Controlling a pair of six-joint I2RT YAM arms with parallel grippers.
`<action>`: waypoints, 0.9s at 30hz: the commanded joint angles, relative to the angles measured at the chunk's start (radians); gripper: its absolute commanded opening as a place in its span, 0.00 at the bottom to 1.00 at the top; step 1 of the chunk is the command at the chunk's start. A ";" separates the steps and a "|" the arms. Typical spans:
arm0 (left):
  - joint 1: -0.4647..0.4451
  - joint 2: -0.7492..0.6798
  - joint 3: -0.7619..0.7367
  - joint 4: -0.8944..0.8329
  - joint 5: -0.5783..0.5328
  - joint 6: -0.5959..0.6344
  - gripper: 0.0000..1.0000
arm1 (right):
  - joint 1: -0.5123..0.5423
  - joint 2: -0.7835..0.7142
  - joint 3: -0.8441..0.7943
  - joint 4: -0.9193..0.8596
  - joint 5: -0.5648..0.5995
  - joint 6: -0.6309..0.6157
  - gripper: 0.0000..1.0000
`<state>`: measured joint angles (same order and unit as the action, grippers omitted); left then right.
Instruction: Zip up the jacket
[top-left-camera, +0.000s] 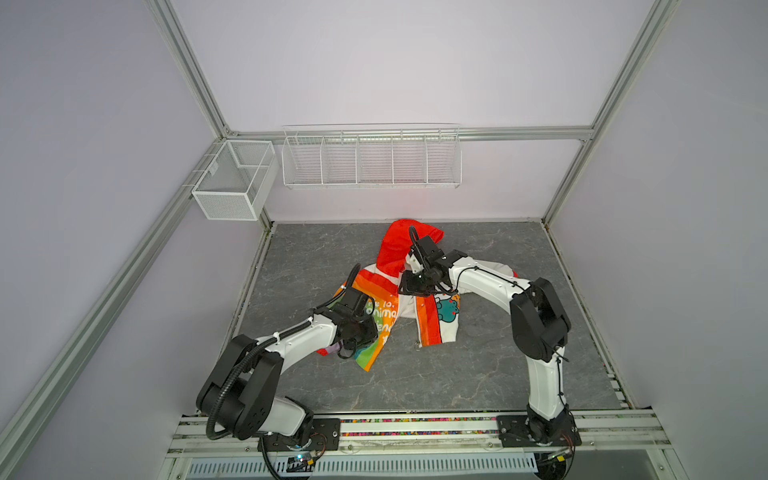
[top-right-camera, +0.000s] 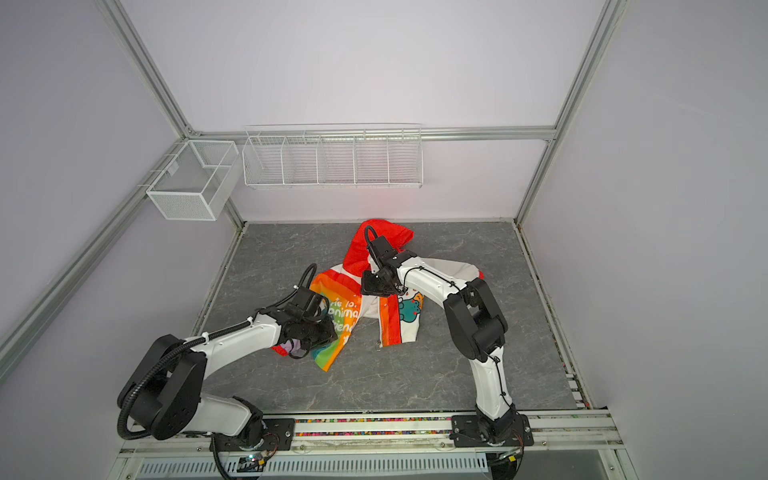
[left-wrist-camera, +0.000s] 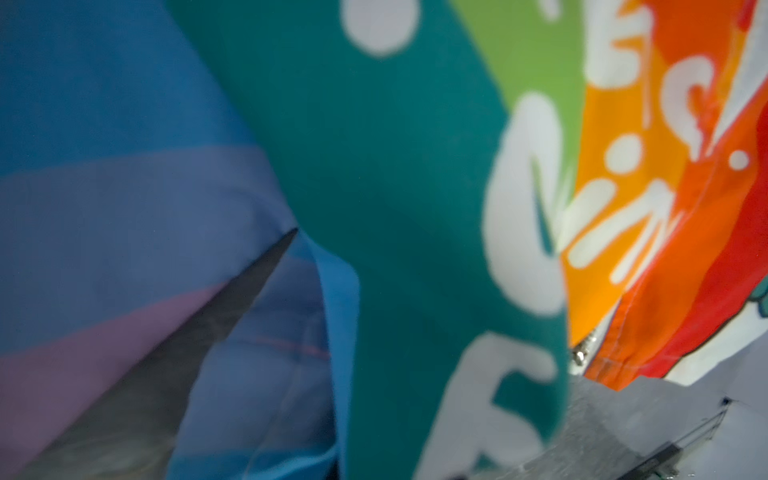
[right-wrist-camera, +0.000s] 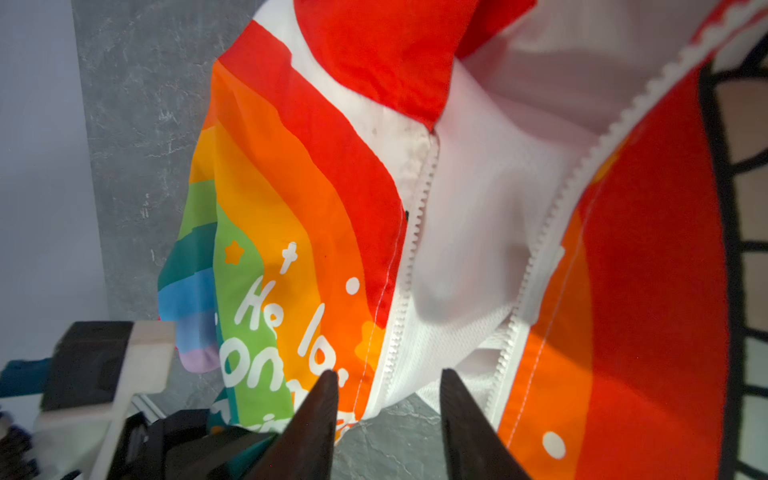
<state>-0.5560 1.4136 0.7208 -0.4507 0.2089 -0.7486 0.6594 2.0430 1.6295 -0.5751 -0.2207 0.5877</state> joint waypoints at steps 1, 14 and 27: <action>0.005 -0.072 0.076 -0.145 -0.114 0.045 0.34 | -0.007 0.027 0.044 -0.041 0.021 -0.021 0.38; -0.093 -0.189 0.150 -0.218 -0.025 0.093 0.55 | -0.013 0.145 0.186 -0.063 -0.004 -0.016 0.42; -0.246 0.023 0.115 -0.184 -0.186 0.112 0.59 | -0.026 0.240 0.230 -0.083 0.000 -0.008 0.43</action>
<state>-0.7940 1.4067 0.8478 -0.6456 0.0711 -0.6571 0.6380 2.2726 1.8347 -0.6384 -0.2222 0.5793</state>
